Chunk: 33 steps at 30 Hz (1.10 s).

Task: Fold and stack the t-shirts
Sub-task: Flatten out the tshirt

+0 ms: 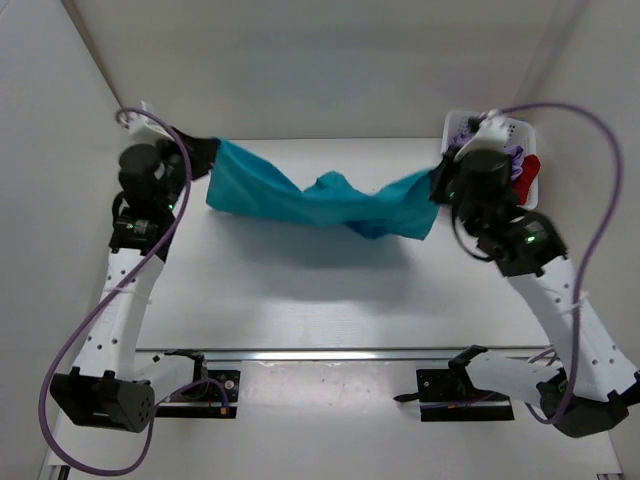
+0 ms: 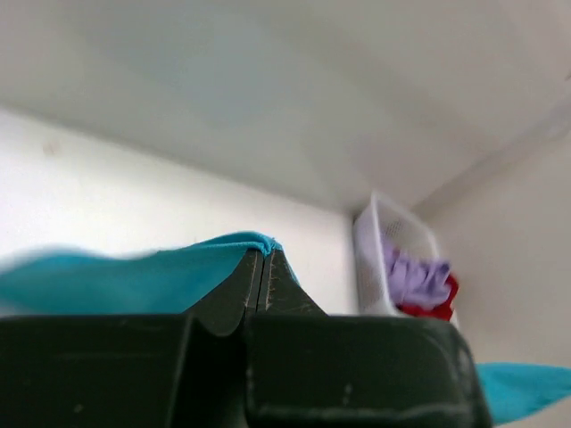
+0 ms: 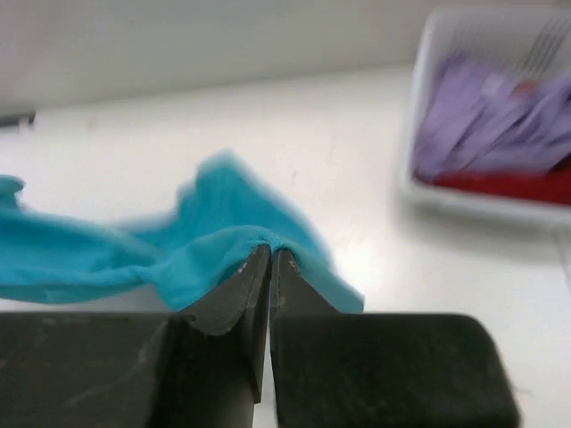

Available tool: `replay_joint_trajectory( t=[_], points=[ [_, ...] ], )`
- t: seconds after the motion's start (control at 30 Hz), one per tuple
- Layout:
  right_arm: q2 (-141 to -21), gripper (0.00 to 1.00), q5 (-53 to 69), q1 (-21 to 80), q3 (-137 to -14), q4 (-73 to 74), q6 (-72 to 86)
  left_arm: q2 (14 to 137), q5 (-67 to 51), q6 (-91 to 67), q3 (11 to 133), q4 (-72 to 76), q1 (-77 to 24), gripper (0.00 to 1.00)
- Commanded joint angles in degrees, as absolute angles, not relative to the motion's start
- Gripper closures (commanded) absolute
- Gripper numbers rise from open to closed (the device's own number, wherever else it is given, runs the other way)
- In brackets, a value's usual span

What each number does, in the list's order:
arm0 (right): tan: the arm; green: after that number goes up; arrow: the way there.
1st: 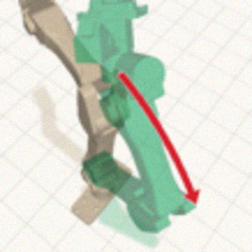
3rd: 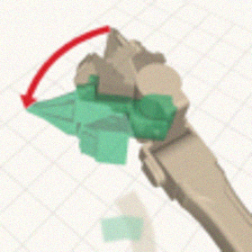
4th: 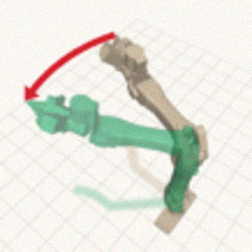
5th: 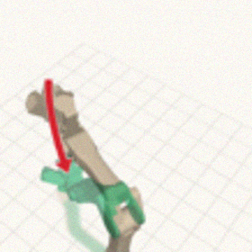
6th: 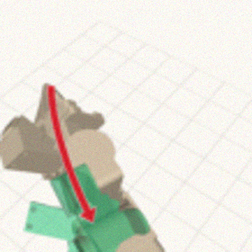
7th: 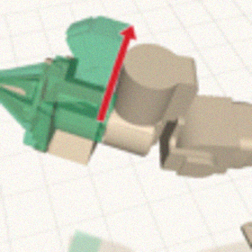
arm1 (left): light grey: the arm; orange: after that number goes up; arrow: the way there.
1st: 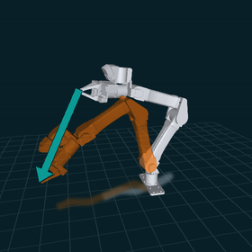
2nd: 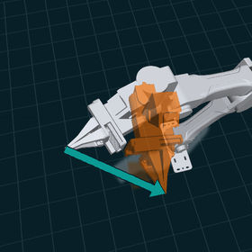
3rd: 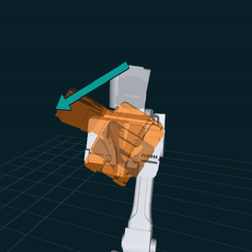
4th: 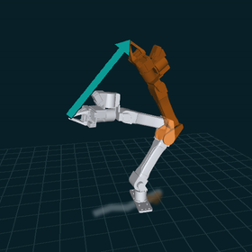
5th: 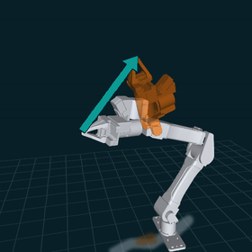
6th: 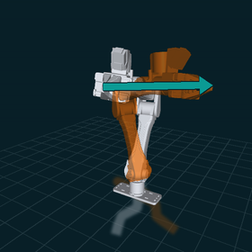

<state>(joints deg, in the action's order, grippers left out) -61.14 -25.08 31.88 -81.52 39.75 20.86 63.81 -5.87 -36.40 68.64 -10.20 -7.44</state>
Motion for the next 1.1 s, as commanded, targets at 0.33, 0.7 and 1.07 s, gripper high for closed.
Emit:
replay_joint_trajectory(
  t=[0.33,0.7,1.07],
  points=[
    [-85.9,1.0,-27.6,30.1,-131.8,34.7,-12.0,72.3,-7.7,-33.5,91.3,-19.2,-1.5,1.0],
    [-110.8,1.0,-1.5,11.8,-138.6,36.5,-3.9,88.7,-3.7,-32.8,84.9,-15.0,-1.5,1.0],
    [-105.4,1.0,-0.5,12.6,-144.5,18.0,-4.7,95.3,-13.0,-37.6,107.6,-19.4,3.4,1.0]
  ],
)
